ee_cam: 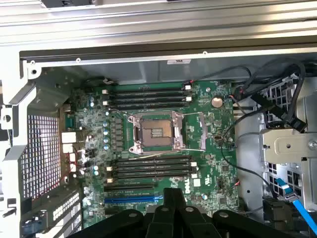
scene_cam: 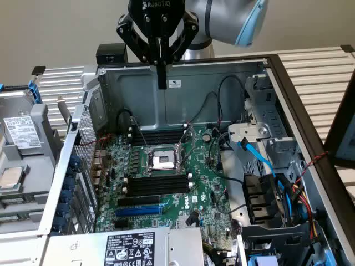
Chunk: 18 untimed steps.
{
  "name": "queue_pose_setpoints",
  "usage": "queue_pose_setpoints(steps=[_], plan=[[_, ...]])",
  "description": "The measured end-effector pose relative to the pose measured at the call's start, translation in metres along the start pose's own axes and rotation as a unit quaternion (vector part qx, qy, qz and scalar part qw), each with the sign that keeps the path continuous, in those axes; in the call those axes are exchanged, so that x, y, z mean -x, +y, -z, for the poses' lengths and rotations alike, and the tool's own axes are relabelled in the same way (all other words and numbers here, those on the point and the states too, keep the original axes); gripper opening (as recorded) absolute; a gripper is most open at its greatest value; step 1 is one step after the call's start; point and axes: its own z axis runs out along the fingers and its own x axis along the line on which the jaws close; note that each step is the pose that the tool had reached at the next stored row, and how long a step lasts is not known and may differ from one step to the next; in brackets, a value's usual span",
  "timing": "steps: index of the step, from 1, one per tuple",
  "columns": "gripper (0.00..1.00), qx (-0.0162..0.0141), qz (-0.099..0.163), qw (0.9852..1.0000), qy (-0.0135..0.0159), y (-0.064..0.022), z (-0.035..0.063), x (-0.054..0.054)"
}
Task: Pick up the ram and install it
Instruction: 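Reach for the ram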
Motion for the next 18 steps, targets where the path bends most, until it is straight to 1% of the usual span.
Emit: queue_pose_setpoints(steps=[11, 13, 18], plan=[[0.1, -0.0001, -0.001, 1.0, 0.0003, 0.0, 0.0, 0.0], [0.1, -0.0004, -0.001, 1.0, 0.0021, -0.0004, 0.0003, -0.004], [0.1, -0.0013, -0.001, 0.9999, 0.0114, -0.0025, 0.0006, -0.024]])
